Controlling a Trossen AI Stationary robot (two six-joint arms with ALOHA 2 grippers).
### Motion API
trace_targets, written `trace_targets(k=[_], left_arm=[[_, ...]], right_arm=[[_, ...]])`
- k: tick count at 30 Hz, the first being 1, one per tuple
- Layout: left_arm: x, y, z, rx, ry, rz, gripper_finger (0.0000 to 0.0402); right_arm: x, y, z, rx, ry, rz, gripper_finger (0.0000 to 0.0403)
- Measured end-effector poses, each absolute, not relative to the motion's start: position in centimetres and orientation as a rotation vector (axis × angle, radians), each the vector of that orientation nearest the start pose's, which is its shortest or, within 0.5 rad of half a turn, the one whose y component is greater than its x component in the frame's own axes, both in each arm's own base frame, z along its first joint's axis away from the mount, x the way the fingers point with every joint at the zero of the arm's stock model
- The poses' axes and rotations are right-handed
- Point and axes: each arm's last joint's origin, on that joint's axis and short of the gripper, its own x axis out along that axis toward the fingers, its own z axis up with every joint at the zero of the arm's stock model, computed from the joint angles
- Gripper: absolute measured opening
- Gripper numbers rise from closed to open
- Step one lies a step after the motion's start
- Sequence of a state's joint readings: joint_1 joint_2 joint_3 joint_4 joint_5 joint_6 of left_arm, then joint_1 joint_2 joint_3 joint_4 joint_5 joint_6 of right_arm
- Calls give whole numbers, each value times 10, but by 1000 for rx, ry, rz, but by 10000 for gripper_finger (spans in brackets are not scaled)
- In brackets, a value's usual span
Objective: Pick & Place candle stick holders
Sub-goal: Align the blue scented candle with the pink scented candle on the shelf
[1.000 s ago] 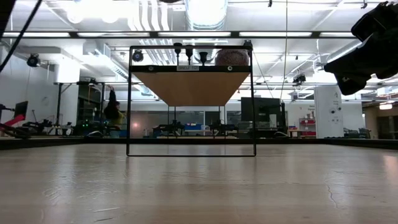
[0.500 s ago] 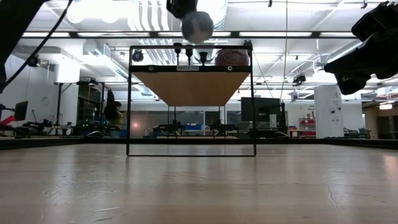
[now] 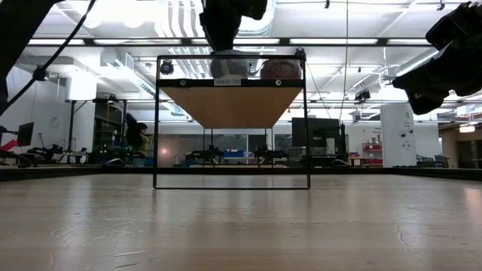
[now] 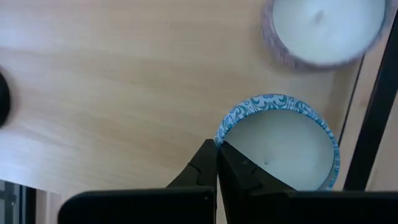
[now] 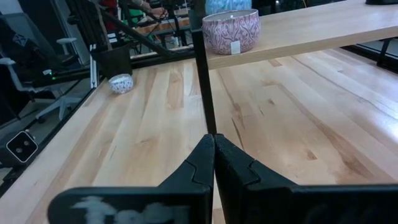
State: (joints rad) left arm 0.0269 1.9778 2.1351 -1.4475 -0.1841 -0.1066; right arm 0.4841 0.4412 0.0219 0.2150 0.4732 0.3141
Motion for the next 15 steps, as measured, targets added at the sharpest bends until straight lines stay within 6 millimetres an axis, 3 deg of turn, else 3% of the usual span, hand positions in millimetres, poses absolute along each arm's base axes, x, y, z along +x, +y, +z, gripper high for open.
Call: trace_targets(k=[15], left_arm=[[389, 11, 345, -27, 1250, 200, 0]], right_arm=[[113, 45, 152, 218, 182, -18, 8]])
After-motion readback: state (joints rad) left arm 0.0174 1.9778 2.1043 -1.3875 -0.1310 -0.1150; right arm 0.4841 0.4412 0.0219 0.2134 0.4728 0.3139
